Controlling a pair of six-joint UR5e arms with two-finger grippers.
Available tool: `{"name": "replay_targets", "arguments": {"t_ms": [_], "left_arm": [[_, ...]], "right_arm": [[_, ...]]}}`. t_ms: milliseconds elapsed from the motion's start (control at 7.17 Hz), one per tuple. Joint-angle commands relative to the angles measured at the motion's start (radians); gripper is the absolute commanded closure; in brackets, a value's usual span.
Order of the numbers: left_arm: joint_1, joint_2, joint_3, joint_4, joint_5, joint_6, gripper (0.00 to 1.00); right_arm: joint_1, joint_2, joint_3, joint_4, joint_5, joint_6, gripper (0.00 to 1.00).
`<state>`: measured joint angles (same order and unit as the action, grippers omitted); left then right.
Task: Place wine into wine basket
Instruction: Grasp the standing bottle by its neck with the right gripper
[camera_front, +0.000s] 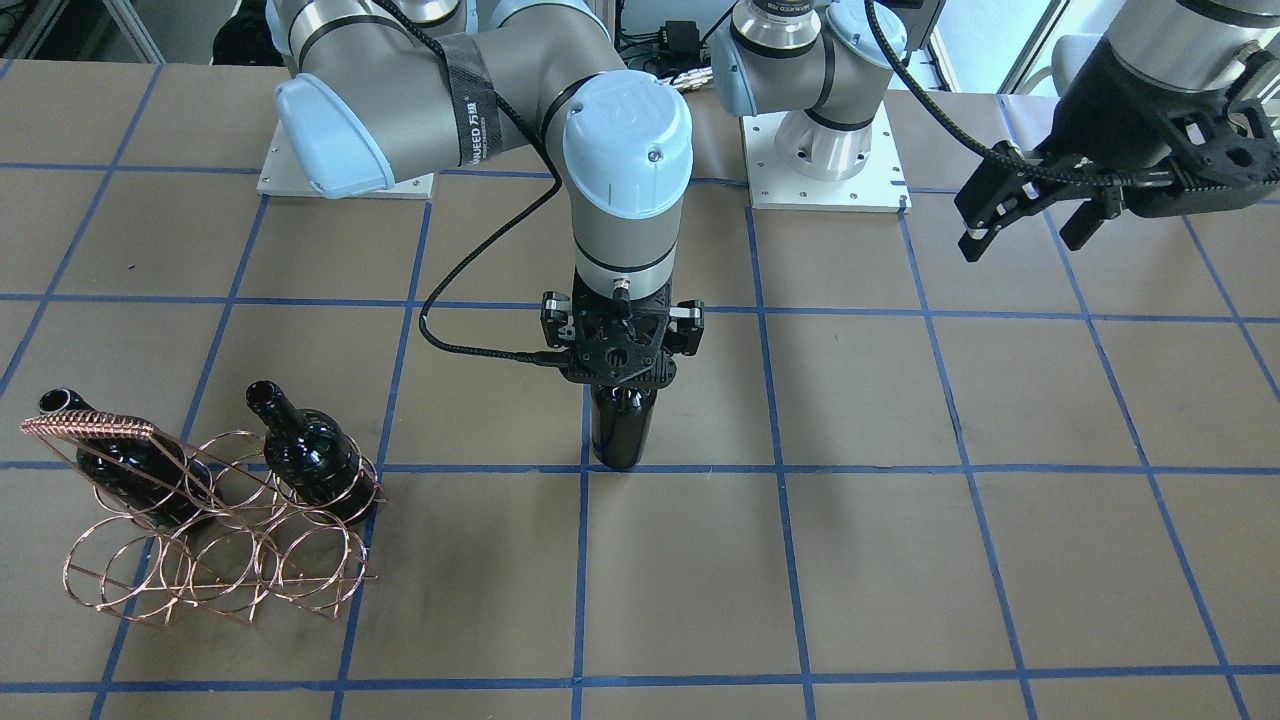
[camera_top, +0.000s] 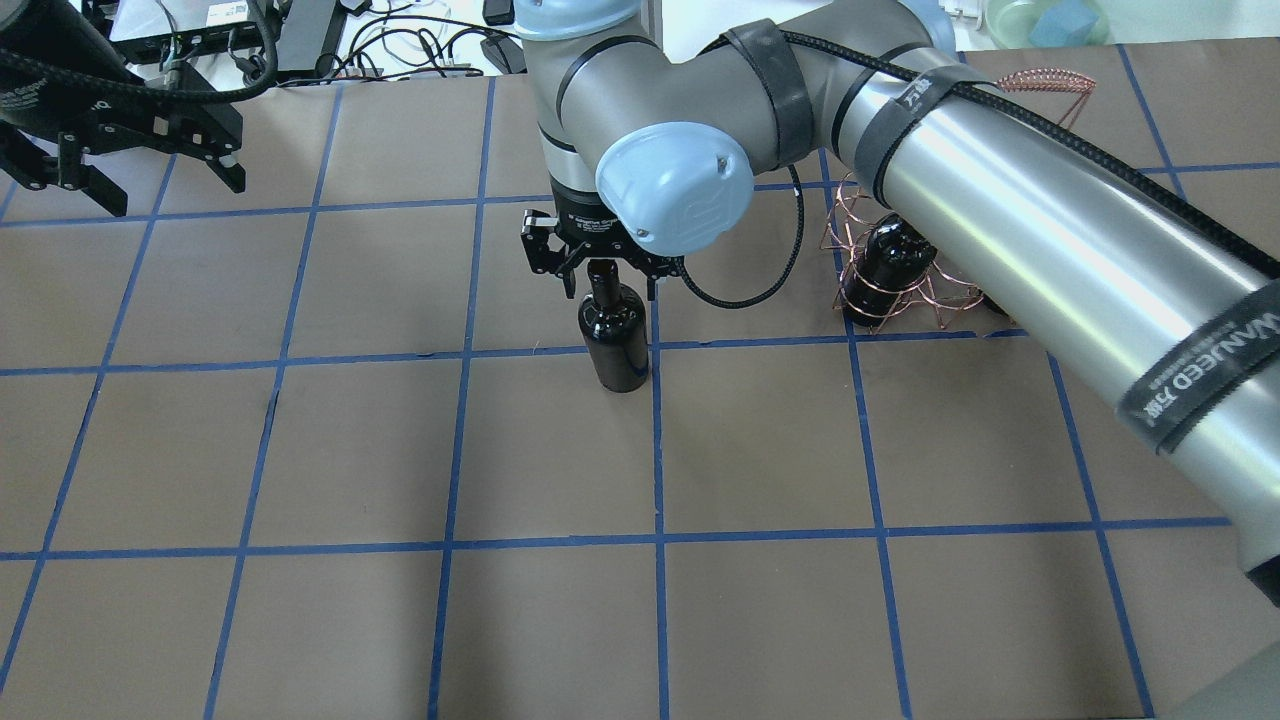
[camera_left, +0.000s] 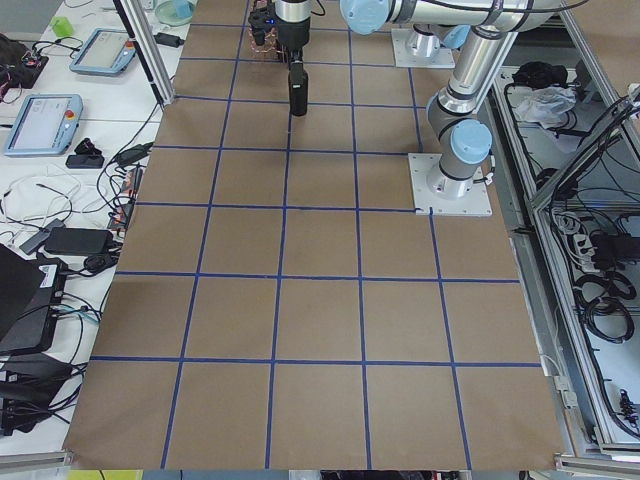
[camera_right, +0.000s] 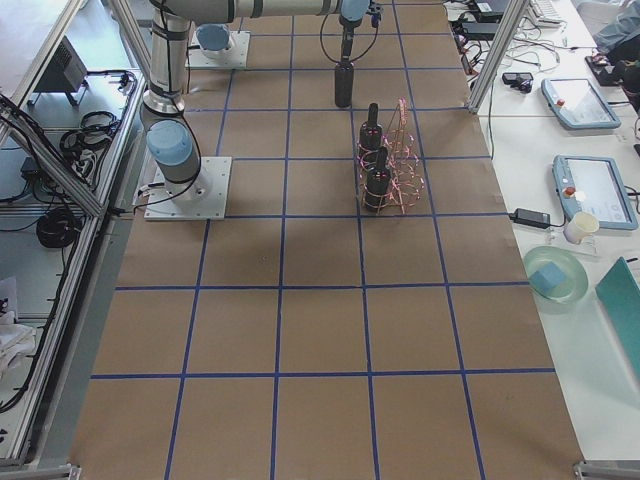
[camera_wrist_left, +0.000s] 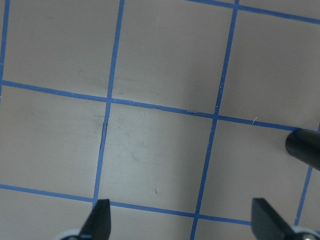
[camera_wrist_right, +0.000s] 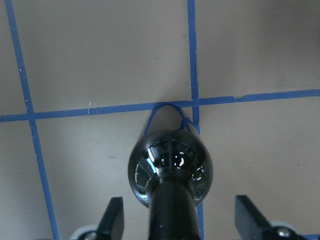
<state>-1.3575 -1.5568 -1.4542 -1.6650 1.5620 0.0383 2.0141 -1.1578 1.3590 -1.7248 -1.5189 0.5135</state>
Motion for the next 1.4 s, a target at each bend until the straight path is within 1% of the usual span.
{"name": "replay_targets", "arguments": {"t_ms": [0,140,279,419,558,698,837,977,1116,1256], "left_arm": [[-0.008,0.009,0.000,-0.018,0.001,0.000,0.00],[-0.008,0.011,0.000,-0.021,0.001,-0.001,0.00],[-0.008,0.011,0.000,-0.021,0.001,0.000,0.00],[-0.015,0.009,-0.001,-0.021,0.000,-0.001,0.00],[-0.026,0.006,-0.002,-0.021,-0.006,-0.001,0.00],[-0.063,-0.002,-0.003,-0.016,-0.007,-0.015,0.00],[-0.118,-0.005,-0.003,-0.007,0.000,-0.040,0.00],[-0.170,-0.011,-0.005,0.017,0.000,-0.105,0.00],[-0.204,-0.017,-0.006,0.024,0.000,-0.116,0.00],[-0.219,-0.016,-0.009,0.024,0.000,-0.118,0.00]], "right_arm": [[0.000,0.004,0.000,-0.028,0.005,-0.001,0.74],[0.000,0.003,0.000,-0.038,0.006,0.005,0.83],[0.000,0.001,0.000,-0.038,0.006,0.007,0.86],[-0.003,-0.002,-0.001,-0.036,0.006,0.000,0.87],[-0.018,-0.026,-0.003,-0.032,0.009,-0.004,0.87],[-0.028,-0.069,0.008,-0.019,0.008,-0.042,0.87],[-0.066,-0.107,0.024,0.037,0.008,-0.070,0.88],[-0.139,-0.172,0.078,0.091,0.009,-0.167,0.88],[-0.219,-0.262,0.183,0.126,0.009,-0.326,0.89],[-0.309,-0.351,0.278,0.128,-0.004,-0.478,0.89]]}}
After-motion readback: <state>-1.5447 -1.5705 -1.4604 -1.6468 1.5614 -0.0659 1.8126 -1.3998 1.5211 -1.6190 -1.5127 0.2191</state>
